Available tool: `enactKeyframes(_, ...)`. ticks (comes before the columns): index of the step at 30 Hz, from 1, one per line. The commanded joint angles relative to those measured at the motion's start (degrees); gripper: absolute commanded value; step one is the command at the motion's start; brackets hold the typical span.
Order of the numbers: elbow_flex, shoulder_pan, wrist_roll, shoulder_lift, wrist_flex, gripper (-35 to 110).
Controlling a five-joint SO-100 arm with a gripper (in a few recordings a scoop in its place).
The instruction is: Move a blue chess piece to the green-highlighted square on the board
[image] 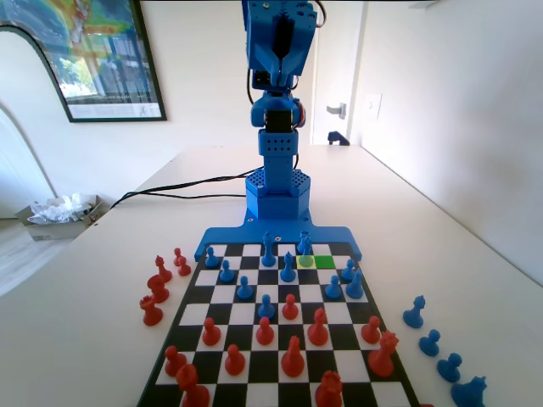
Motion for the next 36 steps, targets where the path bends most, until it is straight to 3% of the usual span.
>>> enactKeyframes(1,-0.09,0.62,-0.62,1.32,-0.79,5)
enactKeyframes(29,-1.49,-1.05,-1.67,0.88,-2.02,1)
enactKeyframes(36,-11.16,-5.19,-4.39,-10.20,-0.88,1)
